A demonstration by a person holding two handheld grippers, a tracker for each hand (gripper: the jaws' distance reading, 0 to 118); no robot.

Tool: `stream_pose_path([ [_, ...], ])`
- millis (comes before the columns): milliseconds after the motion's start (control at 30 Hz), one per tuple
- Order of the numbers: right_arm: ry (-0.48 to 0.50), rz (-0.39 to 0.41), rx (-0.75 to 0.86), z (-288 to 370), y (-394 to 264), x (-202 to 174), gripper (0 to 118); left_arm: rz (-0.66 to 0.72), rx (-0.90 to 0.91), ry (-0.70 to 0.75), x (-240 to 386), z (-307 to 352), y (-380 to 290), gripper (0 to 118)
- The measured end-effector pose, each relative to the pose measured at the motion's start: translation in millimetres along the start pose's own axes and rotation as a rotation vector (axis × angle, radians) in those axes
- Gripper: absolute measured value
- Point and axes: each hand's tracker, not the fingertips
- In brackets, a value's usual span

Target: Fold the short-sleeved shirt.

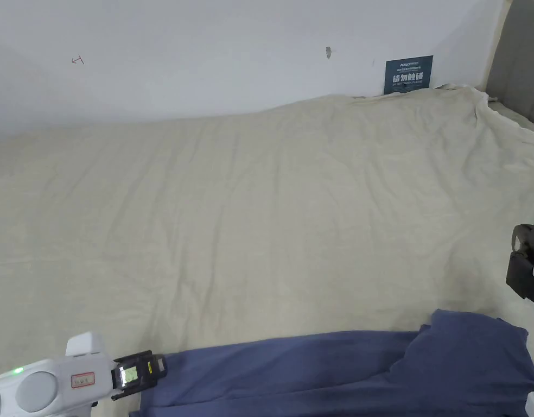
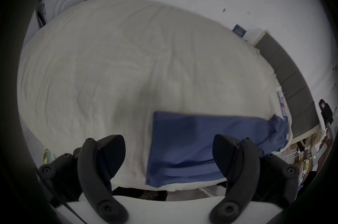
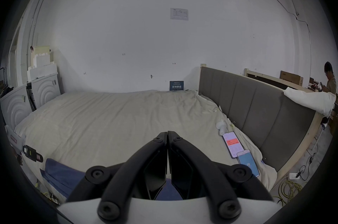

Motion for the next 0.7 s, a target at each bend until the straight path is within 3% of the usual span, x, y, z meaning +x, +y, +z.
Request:
stream_pose_path([
  [67,-0.007,-0.003,-0.023,-2,-3,1,0,0.012,-0.048,0.012,-8,-16,-4,100],
  [200,-0.016,-0.01,-0.049,-4,-9,5,0,0.006,-0.066,0.009,0,-26,-19,82],
  [267,-0.022,-0.005,-0.063,-5,-10,6,0,-0.01,-0.094,0.023,6,-36,-24,58],
  [400,-0.02,-0.018,-0.073,-5,-9,12,0,-0.094,-0.072,0.086,23,-38,-32,40],
  [467,-0.019,-0.02,-0.07,-4,-8,14,0,-0.083,-0.074,0.016,23,-35,-30,13],
  [700,-0.013,-0.033,-0.063,-6,-3,15,0,-0.1,-0.033,0.024,39,-14,-18,4],
])
